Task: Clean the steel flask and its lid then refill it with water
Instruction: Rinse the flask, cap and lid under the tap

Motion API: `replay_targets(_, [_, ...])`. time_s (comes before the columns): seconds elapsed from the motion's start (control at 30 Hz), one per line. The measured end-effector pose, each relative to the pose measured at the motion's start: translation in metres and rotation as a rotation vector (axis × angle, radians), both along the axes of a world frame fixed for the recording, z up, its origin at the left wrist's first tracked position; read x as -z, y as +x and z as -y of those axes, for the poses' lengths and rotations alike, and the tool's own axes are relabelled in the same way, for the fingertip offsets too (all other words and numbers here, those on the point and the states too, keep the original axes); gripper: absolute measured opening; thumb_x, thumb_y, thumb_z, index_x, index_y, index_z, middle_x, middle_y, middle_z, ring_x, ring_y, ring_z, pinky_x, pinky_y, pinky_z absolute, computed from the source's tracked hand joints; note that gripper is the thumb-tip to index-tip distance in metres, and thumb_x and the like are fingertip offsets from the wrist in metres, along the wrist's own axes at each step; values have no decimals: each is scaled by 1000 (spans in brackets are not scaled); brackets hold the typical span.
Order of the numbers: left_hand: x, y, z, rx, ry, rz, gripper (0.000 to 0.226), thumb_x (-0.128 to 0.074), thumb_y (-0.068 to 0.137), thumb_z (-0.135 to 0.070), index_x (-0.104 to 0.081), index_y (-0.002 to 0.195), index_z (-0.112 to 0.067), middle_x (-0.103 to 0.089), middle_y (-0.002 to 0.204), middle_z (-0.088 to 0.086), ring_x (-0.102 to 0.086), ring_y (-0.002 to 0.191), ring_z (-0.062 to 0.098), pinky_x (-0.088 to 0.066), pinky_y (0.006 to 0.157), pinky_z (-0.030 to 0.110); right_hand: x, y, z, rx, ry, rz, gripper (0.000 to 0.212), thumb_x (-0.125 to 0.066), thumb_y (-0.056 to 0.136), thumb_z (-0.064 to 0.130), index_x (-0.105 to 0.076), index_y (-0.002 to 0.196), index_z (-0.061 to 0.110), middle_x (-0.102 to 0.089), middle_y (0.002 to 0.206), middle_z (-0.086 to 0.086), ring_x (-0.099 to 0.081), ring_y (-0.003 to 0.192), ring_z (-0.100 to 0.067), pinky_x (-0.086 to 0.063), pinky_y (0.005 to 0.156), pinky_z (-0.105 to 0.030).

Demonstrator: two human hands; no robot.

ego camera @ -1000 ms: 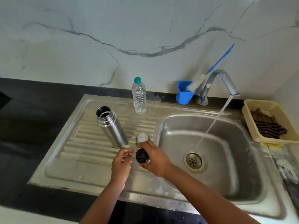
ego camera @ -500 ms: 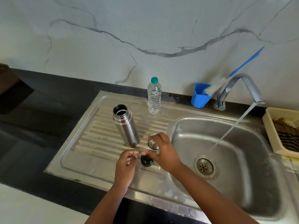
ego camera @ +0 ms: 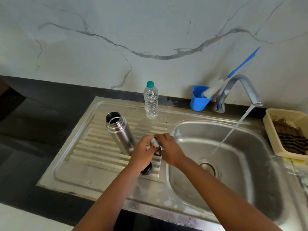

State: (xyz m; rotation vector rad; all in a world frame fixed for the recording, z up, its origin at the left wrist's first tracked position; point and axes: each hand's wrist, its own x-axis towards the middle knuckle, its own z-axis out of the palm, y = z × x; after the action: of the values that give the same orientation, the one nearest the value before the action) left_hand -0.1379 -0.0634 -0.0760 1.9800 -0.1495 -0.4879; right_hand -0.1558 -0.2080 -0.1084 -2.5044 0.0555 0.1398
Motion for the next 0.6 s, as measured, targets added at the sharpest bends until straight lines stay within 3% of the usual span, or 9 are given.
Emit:
replay_targets(0.07, [-5, -2, 12, 24, -55, 23, 28, -58, 98, -13, -55, 124, -25, -63, 112, -10, -60, 105, 5, -44, 78, 9, -4, -7, 15, 56, 65, 43, 64, -68, 88, 12, -41, 145, 20, -43, 135, -9, -46, 122, -29, -45, 99, -37])
replay_targets(0.13, [-10, -3, 30, 49, -112, 29, 27, -58, 98, -10, -55, 117, -29, -63, 111, -15, -60, 104, 0, -46, 80, 9, -12, -17, 36, 129, 138, 83, 66, -71, 85, 11, -42, 143, 20, -42, 131, -6, -51, 112, -24, -48, 96, -37])
replay_targets(0.2, [-13, -5, 54, 78, -139, 22, 29, -57, 97, -8, -54, 118, -28, -63, 114, -11, -60, 106, 0, -46, 84, 9, -22, -29, 62, 195, 198, 127, 66, -72, 85, 9, -42, 142, 18, -42, 122, -3, -53, 93, -9, -48, 89, -28])
replay_targets(0.3, [-17, -6, 100, 197, -129, 27, 33, -57, 97, -7, -52, 126, -22, -61, 123, 1, -59, 117, 14, -47, 100, 26, -34, -46, 103, 315, 210, 146, 66, -74, 84, 10, -41, 140, 19, -42, 113, 0, -49, 79, -2, -44, 79, -20])
replay_targets(0.37, [-21, -7, 134, 300, -125, 48, 36, -58, 96, -5, -51, 127, -22, -57, 124, -2, -57, 123, 17, -45, 107, 34, -34, -56, 134, 449, 258, 175, 65, -76, 82, 11, -44, 137, 22, -46, 109, -1, -51, 81, -6, -45, 77, -21])
replay_targets(0.43, [-25, -10, 169, 393, -99, 58, 40, -60, 96, -9, -50, 133, -22, -53, 126, -5, -53, 126, 15, -43, 107, 33, -30, -66, 164, 590, 353, 186, 63, -78, 80, 10, -47, 133, 24, -52, 110, -4, -56, 87, -11, -49, 81, -26])
replay_targets(0.5, [-28, -11, 199, 468, -59, 105, 43, -61, 96, -14, -50, 136, -22, -54, 131, -3, -51, 123, 10, -42, 103, 27, -30, -73, 187, 698, 514, 158, 59, -76, 82, 10, -46, 131, 25, -56, 117, -7, -61, 98, -17, -54, 88, -34])
replay_targets(0.6, [-31, -14, 237, 516, -46, 167, 37, -58, 97, -13, -54, 134, -20, -58, 131, -1, -50, 112, 4, -39, 86, 10, -33, -82, 213, 817, 824, 144, 56, -71, 86, 7, -43, 132, 21, -60, 121, -10, -64, 105, -24, -56, 88, -36])
